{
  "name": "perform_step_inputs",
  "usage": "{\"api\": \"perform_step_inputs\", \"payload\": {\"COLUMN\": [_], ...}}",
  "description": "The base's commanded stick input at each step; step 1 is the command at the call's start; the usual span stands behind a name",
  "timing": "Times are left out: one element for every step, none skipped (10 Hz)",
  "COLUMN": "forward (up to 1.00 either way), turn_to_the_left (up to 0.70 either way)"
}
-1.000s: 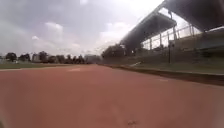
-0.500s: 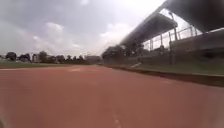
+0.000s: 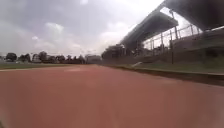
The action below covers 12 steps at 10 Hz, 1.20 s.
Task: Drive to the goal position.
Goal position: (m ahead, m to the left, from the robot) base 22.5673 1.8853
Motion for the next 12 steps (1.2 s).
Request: {"api": "perform_step_inputs", "payload": {"forward": [0.45,0.45,0.45,0.45,0.45,0.45,0.45,0.45,0.45,0.45,0.45,0.45], "turn_to_the_left": [0.00,0.00,0.00,0.00,0.00,0.00,0.10,0.24,0.27,0.27,0.27,0.27]}}
